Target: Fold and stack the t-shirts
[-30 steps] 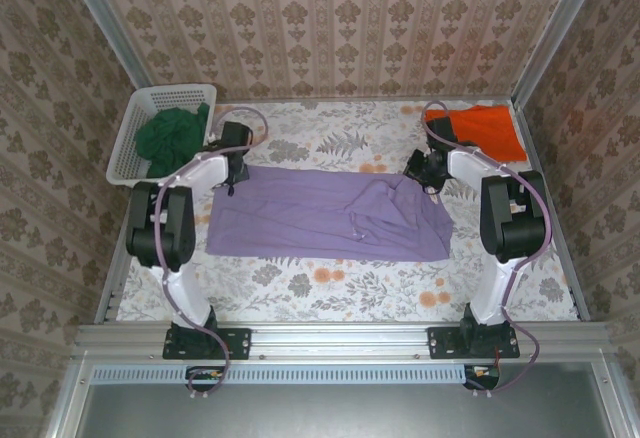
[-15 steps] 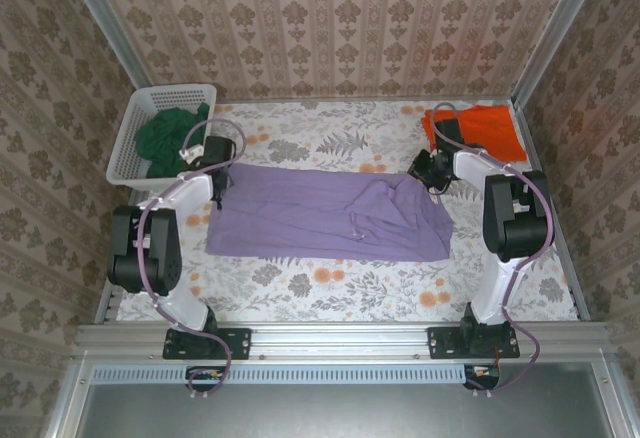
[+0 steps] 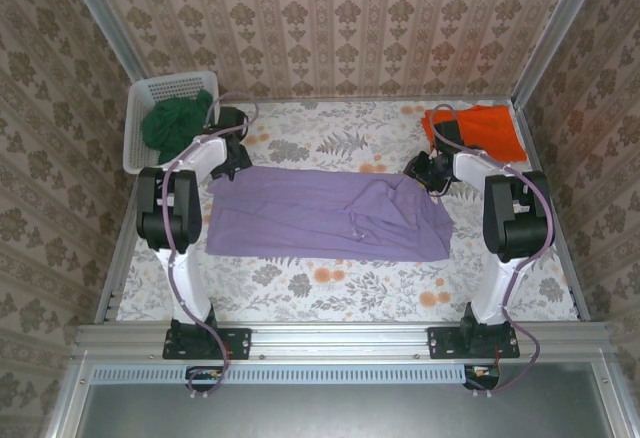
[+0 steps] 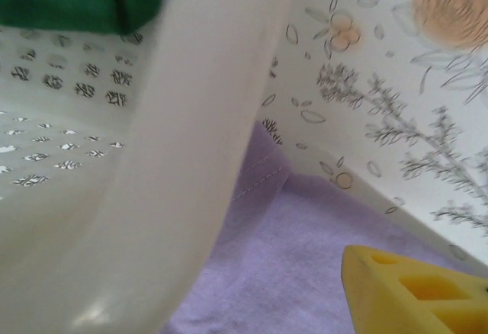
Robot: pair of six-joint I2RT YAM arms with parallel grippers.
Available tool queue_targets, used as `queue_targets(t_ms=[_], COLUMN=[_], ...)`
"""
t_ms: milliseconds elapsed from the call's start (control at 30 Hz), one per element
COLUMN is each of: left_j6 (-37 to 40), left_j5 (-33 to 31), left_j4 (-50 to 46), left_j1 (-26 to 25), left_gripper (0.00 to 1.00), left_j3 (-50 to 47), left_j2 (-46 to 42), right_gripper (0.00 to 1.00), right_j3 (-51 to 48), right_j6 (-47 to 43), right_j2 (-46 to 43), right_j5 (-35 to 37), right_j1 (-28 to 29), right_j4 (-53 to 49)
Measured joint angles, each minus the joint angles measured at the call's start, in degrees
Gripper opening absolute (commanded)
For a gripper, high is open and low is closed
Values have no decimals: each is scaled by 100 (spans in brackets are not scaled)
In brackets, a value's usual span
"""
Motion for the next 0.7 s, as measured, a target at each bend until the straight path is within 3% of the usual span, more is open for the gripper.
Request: queue_targets(t_ms=[433,567,700], left_j6=[291,48,-57], left_j5=[-625,-1019,-1147], left_j4=[-13,306,415], left_j1=[208,372,505], left_gripper=[72,73,69], left_j3=[-385,-1285,-1484], left_j2=[-299,-1174,-1836], right_gripper=[50,50,50], right_j3=[22,17,-76], right_j6=[-345,-343,-339], right_j2=[-144,-197,-365], right_j5=[413,415,413], right_j1=[0,0,-7], right_j4=[-170,-149,-44])
